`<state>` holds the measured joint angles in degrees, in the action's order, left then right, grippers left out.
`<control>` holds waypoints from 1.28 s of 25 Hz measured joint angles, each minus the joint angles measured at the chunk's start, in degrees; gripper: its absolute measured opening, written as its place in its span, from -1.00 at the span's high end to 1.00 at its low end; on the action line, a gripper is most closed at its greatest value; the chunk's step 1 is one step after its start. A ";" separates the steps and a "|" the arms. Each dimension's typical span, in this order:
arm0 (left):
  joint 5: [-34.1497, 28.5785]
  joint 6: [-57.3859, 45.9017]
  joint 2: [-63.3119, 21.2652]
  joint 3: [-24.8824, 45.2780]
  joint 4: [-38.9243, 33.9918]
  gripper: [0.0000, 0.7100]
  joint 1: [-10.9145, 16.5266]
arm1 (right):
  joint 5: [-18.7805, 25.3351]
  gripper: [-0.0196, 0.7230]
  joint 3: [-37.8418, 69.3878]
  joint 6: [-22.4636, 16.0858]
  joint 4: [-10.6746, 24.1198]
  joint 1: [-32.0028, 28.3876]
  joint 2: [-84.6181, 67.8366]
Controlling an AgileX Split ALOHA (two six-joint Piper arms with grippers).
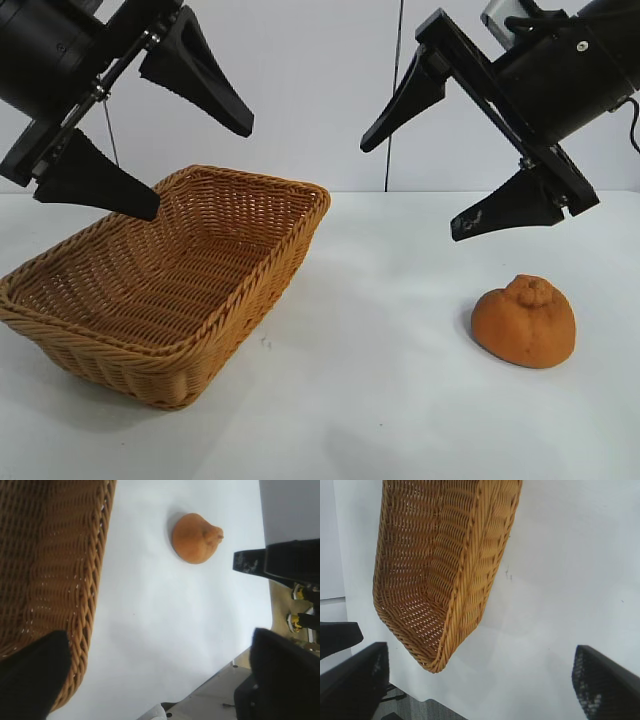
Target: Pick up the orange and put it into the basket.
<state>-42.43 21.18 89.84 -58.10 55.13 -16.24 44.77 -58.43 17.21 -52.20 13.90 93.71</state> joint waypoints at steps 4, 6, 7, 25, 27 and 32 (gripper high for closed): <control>0.05 0.00 0.00 0.00 0.00 -0.95 0.00 | 0.00 -0.89 0.00 0.00 0.00 0.00 0.00; 0.12 0.00 0.00 0.00 0.00 -0.95 0.00 | 0.00 -0.89 0.00 0.00 0.00 0.00 0.00; 0.19 0.00 0.00 0.00 0.00 -0.95 0.00 | 0.00 -0.89 0.00 0.00 0.00 0.00 0.00; -5.50 -28.15 -7.52 0.23 -14.43 -0.95 6.28 | -0.32 -0.89 0.00 0.00 0.00 0.00 0.00; -6.51 -36.01 -8.02 1.10 -20.47 -0.95 5.56 | -0.44 -0.89 0.00 0.00 0.00 0.00 0.00; -4.06 -55.51 -8.22 3.97 -32.74 -0.95 2.13 | -0.70 -0.89 0.00 0.00 0.00 0.00 0.00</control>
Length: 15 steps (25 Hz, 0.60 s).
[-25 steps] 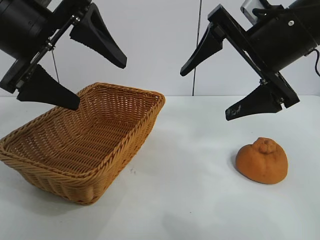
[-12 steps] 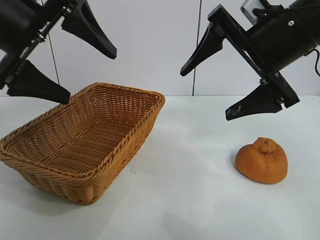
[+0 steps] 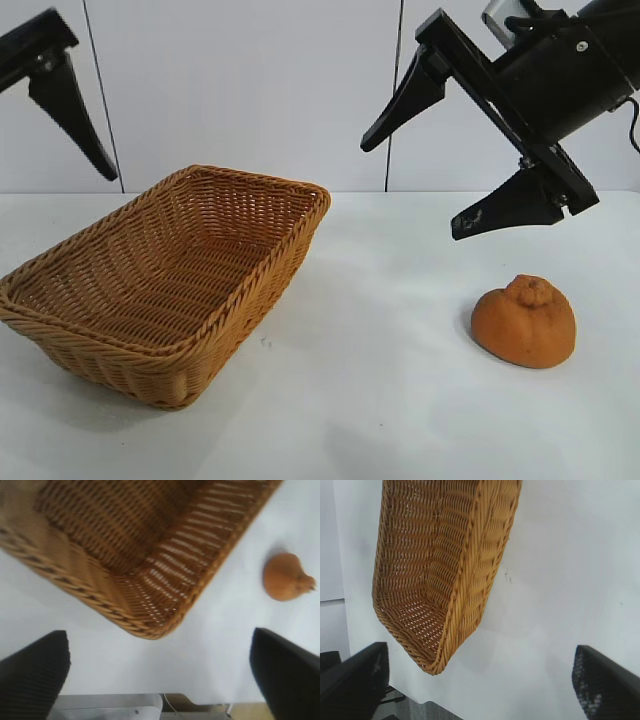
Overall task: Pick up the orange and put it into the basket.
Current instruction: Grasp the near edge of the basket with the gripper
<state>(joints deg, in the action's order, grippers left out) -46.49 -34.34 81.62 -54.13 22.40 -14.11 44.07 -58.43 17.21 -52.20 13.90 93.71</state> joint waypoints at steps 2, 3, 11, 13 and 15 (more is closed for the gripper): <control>2.55 -7.76 0.00 1.62 -3.19 -0.95 -1.67 | -0.12 -0.89 0.00 0.00 0.00 0.00 0.00; 3.88 -10.88 0.00 2.30 -4.86 -0.95 -2.35 | -0.22 -0.89 0.00 0.00 0.00 0.00 0.00; 9.57 -22.89 5.48 3.78 -10.38 -0.95 -2.78 | -0.79 -0.89 0.00 0.05 0.00 0.00 0.00; 10.68 -23.79 8.04 3.84 -10.46 -0.95 -2.78 | -0.79 -0.89 0.00 0.05 0.00 0.00 0.00; 11.44 -24.40 10.70 3.84 -10.58 -0.95 -2.78 | -0.85 -0.89 0.00 0.05 0.00 0.00 0.00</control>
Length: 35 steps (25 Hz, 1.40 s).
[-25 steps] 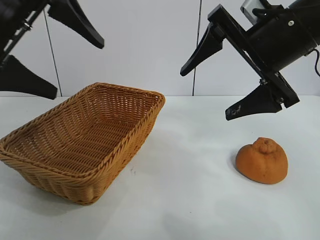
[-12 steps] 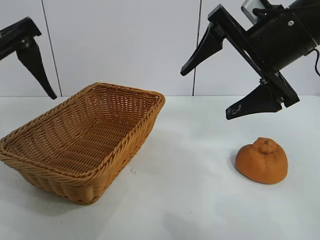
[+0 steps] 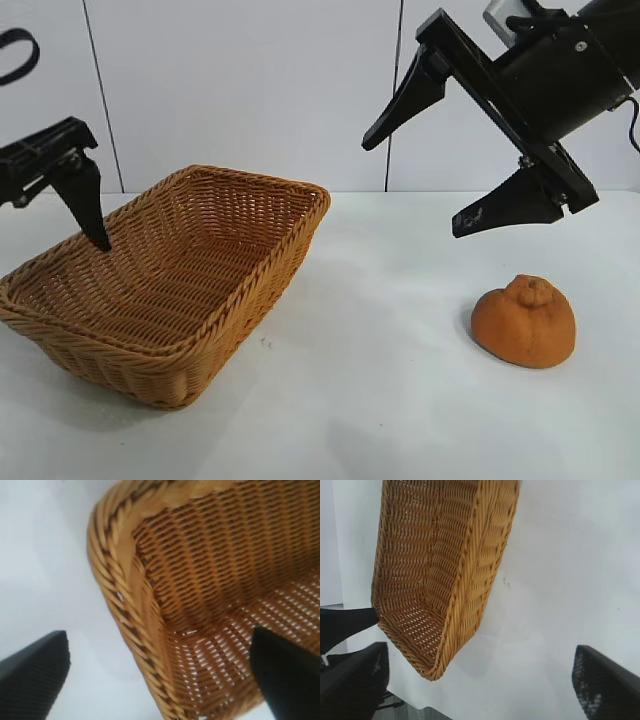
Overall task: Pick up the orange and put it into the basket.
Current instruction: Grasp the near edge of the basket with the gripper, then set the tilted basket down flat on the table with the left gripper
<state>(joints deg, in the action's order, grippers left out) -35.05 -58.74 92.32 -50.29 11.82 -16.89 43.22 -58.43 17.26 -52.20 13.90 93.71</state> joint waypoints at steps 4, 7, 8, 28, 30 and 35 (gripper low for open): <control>2.66 -0.14 5.38 0.08 0.00 -0.95 0.00 | 0.00 -0.89 0.00 0.00 0.00 0.00 0.00; 5.21 -0.42 8.59 0.15 0.00 -0.95 0.00 | 0.00 -0.89 0.00 0.00 0.05 0.00 0.00; 5.69 -0.69 9.47 0.15 0.00 -0.95 0.00 | 0.00 -0.89 0.00 0.00 0.04 0.00 0.00; 7.93 -5.76 10.93 -0.19 2.44 0.74 0.00 | -0.22 -0.89 0.00 0.00 0.04 0.00 0.00; 6.83 -5.76 10.06 -1.13 2.67 0.74 0.00 | -0.22 -0.89 0.00 0.00 0.04 0.00 0.00; 4.05 -5.30 8.91 -5.01 2.73 0.74 0.07 | -0.22 -0.89 0.00 0.00 0.22 0.00 0.00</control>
<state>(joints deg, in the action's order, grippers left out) -31.00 -64.03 101.23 -55.30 14.55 -16.82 43.00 -58.43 17.26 -51.97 13.90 93.71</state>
